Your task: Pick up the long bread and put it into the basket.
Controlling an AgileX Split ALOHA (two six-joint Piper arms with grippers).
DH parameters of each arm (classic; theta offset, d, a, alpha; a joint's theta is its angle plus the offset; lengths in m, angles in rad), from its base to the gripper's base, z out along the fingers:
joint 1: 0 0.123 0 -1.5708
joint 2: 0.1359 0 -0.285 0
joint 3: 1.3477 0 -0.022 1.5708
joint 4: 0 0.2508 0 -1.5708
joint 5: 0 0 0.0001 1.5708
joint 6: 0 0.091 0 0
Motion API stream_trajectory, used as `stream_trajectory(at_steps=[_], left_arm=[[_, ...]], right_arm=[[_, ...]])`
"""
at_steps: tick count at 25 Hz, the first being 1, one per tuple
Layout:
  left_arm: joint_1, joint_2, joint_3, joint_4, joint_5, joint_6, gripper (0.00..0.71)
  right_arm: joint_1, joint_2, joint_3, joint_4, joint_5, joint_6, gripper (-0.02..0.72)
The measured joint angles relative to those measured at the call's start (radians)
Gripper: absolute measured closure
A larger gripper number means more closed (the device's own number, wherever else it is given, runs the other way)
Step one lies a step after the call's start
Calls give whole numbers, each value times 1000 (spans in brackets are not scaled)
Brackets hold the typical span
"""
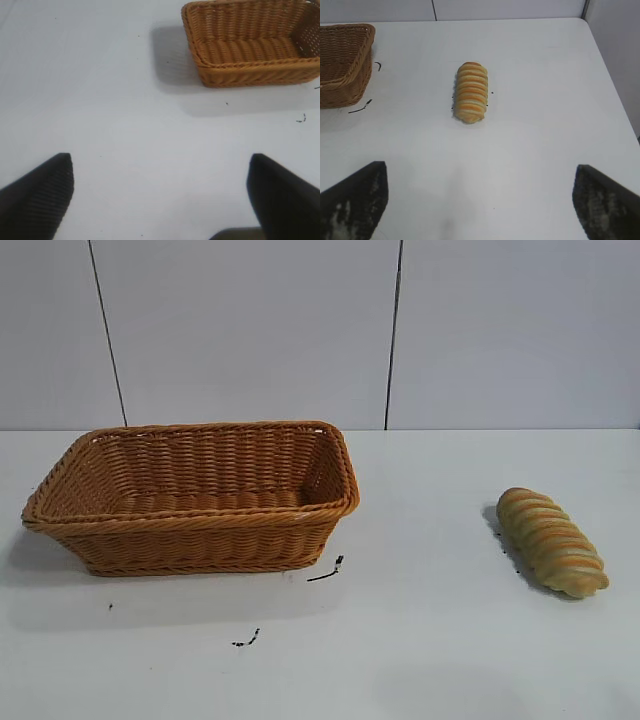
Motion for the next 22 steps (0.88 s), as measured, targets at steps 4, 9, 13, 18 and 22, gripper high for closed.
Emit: stream_trajectory(at_steps=[4, 9, 13, 18, 22], left_arm=[[0, 0, 0, 0, 0, 0, 17], [0, 0, 0, 0, 0, 0, 17], [0, 0, 0, 0, 0, 0, 17], [0, 0, 0, 0, 0, 0, 17], [0, 0, 0, 0, 0, 0, 17]], right_arm=[[0, 0, 0, 0, 0, 0, 13], [0, 0, 0, 0, 0, 0, 13], [0, 50, -5, 6, 5, 0, 13], [0, 326, -9, 23, 3, 27, 13], [0, 695, -16, 37, -10, 27, 13]])
